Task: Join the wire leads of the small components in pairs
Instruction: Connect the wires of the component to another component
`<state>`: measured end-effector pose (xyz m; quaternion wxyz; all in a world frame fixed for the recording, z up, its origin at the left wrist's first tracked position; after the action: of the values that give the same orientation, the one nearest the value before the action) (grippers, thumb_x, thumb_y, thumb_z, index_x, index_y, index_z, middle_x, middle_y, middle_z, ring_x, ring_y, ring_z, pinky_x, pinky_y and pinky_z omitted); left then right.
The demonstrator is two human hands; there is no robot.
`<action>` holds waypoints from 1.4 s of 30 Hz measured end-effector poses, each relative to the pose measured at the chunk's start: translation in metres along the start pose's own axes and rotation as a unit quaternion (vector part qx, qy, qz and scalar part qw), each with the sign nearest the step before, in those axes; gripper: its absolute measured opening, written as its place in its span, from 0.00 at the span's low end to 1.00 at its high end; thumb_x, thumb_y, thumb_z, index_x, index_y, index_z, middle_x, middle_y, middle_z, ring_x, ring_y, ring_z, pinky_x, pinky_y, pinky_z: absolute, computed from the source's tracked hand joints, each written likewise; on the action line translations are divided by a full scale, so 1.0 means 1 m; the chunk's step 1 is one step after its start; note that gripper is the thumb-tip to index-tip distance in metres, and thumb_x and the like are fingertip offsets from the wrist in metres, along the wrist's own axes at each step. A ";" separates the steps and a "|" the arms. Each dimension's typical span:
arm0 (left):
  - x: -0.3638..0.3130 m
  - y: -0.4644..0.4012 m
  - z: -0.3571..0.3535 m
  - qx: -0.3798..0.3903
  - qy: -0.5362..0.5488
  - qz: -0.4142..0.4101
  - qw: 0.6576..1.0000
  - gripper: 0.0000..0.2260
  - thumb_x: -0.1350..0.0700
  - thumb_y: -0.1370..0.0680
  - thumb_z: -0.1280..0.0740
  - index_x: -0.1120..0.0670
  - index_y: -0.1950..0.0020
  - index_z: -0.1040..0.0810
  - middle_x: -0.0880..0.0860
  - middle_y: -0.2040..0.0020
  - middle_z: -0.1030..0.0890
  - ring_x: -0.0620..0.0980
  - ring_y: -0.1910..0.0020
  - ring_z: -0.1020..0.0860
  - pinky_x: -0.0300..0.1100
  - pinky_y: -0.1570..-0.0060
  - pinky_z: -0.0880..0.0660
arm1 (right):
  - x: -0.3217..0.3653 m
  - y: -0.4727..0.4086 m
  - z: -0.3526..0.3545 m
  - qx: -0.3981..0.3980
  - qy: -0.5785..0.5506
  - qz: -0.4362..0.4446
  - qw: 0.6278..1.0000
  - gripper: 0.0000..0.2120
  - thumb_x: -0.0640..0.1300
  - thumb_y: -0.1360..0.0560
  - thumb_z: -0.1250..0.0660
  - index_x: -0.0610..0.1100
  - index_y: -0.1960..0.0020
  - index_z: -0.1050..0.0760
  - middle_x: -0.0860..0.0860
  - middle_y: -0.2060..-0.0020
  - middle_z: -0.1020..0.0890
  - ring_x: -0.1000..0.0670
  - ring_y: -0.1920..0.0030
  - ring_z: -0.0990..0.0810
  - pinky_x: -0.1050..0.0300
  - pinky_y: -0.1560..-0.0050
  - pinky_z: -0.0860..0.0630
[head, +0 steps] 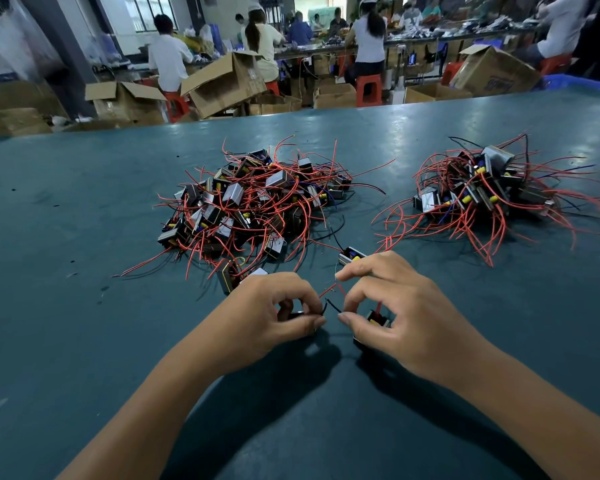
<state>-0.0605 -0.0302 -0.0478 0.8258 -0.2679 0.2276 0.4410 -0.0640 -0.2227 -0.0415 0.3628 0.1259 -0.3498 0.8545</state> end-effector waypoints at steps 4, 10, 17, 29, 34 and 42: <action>0.004 0.000 0.001 -0.002 -0.005 0.008 1.000 0.05 0.52 0.25 0.25 0.46 0.58 0.19 0.44 0.59 0.21 0.48 0.62 0.25 0.40 0.61 0.29 | -0.005 0.001 0.003 -0.003 -0.016 -0.025 1.000 0.07 0.37 0.29 0.25 0.43 0.61 0.22 0.55 0.45 0.21 0.56 0.40 0.27 0.72 0.37 0.40; 0.005 0.001 0.004 0.011 0.006 0.012 1.000 0.04 0.50 0.25 0.26 0.46 0.58 0.18 0.47 0.57 0.20 0.51 0.62 0.25 0.52 0.57 0.27 | -0.009 0.000 0.007 0.016 -0.012 -0.027 0.999 0.06 0.40 0.29 0.26 0.44 0.60 0.23 0.58 0.44 0.22 0.58 0.39 0.28 0.72 0.37 0.39; 0.011 0.000 0.009 -0.071 0.032 0.032 0.996 0.04 0.46 0.22 0.30 0.45 0.54 0.20 0.41 0.60 0.21 0.44 0.65 0.27 0.36 0.62 0.30 | -0.017 -0.002 0.007 -0.012 -0.058 -0.089 0.994 0.03 0.44 0.26 0.27 0.48 0.55 0.22 0.58 0.48 0.19 0.59 0.42 0.25 0.67 0.41 0.33; 0.006 -0.005 -0.007 -0.063 -0.015 0.021 0.998 0.03 0.50 0.22 0.29 0.47 0.55 0.18 0.44 0.59 0.21 0.50 0.62 0.25 0.35 0.62 0.31 | -0.013 -0.001 -0.002 0.023 -0.085 -0.104 0.991 0.06 0.42 0.26 0.27 0.47 0.61 0.22 0.60 0.51 0.19 0.60 0.44 0.24 0.70 0.45 0.32; 0.009 -0.002 0.003 -0.038 -0.015 0.046 0.998 0.06 0.47 0.21 0.30 0.42 0.46 0.21 0.39 0.52 0.21 0.46 0.57 0.24 0.33 0.60 0.28 | -0.025 -0.004 0.015 0.096 -0.065 -0.097 0.988 0.07 0.41 0.23 0.34 0.53 0.52 0.22 0.63 0.44 0.21 0.63 0.38 0.26 0.67 0.38 0.34; 0.021 0.003 0.004 0.106 -0.220 0.054 0.968 0.13 0.40 0.25 0.30 0.40 0.42 0.24 0.36 0.50 0.26 0.37 0.46 0.31 0.44 0.37 0.38 | -0.038 0.004 0.008 0.296 0.108 0.027 0.949 0.16 0.55 0.24 0.32 0.55 0.37 0.27 0.63 0.36 0.27 0.64 0.25 0.46 0.64 0.24 0.64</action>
<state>-0.0526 -0.0137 -0.0584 0.8541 -0.0626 0.1001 0.5066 -0.0407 -0.2505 -0.0552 0.3212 0.1253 -0.0431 0.9377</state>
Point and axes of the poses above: each hand's wrist, its own y-axis away from the middle knuckle, its own z-axis out of the back of the hand, x = y × z, the point moved 4 cm from there along -y, towards the middle knuckle
